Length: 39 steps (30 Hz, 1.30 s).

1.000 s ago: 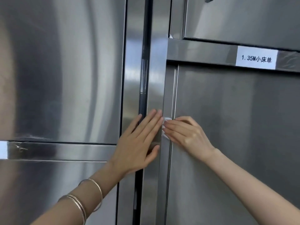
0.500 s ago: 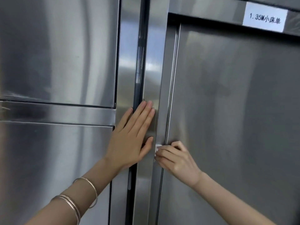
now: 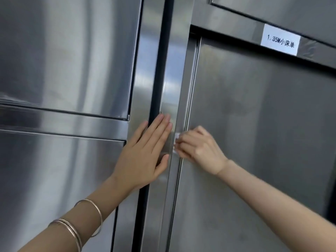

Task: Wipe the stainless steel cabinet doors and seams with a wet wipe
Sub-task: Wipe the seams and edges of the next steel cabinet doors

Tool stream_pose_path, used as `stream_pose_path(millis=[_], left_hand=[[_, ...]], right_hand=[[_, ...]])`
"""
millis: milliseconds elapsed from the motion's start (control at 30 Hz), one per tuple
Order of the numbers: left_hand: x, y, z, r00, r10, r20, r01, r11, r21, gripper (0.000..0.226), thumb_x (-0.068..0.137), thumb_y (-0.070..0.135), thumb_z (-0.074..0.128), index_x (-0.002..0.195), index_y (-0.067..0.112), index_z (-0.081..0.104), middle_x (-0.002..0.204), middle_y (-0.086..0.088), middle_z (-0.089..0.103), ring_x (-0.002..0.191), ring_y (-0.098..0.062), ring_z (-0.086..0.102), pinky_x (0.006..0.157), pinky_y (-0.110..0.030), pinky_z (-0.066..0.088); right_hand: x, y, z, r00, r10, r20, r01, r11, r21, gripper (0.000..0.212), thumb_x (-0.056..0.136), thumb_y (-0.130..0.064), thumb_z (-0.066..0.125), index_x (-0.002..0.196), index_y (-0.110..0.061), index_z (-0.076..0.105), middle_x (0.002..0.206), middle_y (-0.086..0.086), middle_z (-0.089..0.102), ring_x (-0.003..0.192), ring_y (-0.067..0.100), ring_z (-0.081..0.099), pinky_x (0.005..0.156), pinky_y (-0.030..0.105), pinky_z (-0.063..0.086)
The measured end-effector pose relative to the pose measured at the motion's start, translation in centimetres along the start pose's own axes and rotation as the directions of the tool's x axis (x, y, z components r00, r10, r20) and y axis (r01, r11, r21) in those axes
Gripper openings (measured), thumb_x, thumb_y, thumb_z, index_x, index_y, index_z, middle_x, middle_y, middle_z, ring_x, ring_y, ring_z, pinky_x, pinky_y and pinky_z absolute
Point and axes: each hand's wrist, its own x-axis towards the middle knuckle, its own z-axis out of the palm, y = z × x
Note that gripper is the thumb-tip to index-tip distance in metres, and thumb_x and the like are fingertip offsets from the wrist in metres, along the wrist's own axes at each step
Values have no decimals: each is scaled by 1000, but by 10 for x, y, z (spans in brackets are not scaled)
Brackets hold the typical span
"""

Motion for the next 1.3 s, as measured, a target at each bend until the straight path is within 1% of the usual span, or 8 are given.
stream_pose_path(millis=[267, 400, 567, 767, 900, 1067, 1167, 1300], left_hand=[[0, -1, 1, 1000, 7, -16, -7, 1000, -2, 69, 92, 34, 41, 150, 3, 22, 159, -10, 17, 148, -23, 14, 119, -41, 18], [-2, -2, 6, 998, 7, -57, -8, 1000, -25, 68, 93, 34, 39, 151, 5, 20, 160, -9, 16, 148, -22, 15, 119, -41, 17], [0, -2, 2, 999, 6, -48, -6, 1000, -3, 68, 91, 34, 42, 150, 4, 24, 159, -10, 19, 147, -22, 16, 119, -41, 18], [-2, -2, 3, 999, 9, -39, -10, 1000, -15, 67, 92, 34, 42, 149, 3, 25, 159, -10, 20, 148, -22, 15, 119, -41, 19], [-2, -3, 4, 1000, 9, -29, -10, 1000, -13, 68, 91, 34, 43, 150, 4, 24, 159, -10, 18, 148, -22, 13, 119, -41, 19], [-2, 0, 0, 1000, 4, -16, -4, 1000, -16, 67, 93, 35, 40, 150, 4, 22, 159, -11, 17, 148, -22, 13, 120, -41, 16], [-1, 1, -2, 1000, 13, -6, -14, 1000, -22, 68, 92, 35, 41, 150, 3, 22, 158, -12, 18, 148, -24, 13, 120, -42, 16], [-24, 5, 2, 988, 152, 18, -151, 987, -46, 67, 90, 31, 46, 148, 3, 28, 157, -12, 23, 147, -24, 17, 119, -43, 18]], right_hand=[[104, 84, -34, 964, 209, -162, -222, 973, -68, 16, 87, -15, 64, 80, -3, 72, 91, 11, 72, 83, 30, 68, 71, 44, 47], [83, 62, -15, 912, 278, -302, -289, 957, 9, 7, 82, -9, 69, 79, -3, 71, 90, 10, 71, 78, 28, 68, 67, 41, 49], [63, 52, -18, 977, 162, -136, -169, 985, -42, 11, 85, -16, 69, 79, -7, 72, 86, 4, 72, 71, 23, 66, 64, 36, 41], [112, 84, -23, 902, 371, -222, -377, 926, 17, 16, 87, -18, 62, 89, -8, 73, 98, 6, 71, 94, 25, 66, 84, 42, 41], [46, 32, 1, 913, 291, -285, -296, 955, 24, 12, 87, -15, 63, 82, -7, 71, 91, 6, 71, 78, 24, 64, 71, 37, 40], [-74, -64, 42, 995, 63, -79, -54, 992, 112, 20, 90, -18, 60, 73, -13, 70, 87, -2, 70, 80, 12, 67, 66, 30, 39], [-73, -61, 41, 998, -52, -34, 53, 998, 43, 20, 90, -17, 62, 71, -16, 69, 82, -6, 68, 79, 10, 66, 67, 29, 40], [-46, -47, 30, 958, 210, -194, -192, 975, 108, 4, 82, -14, 74, 79, -12, 74, 93, -2, 72, 85, 12, 69, 69, 31, 36]])
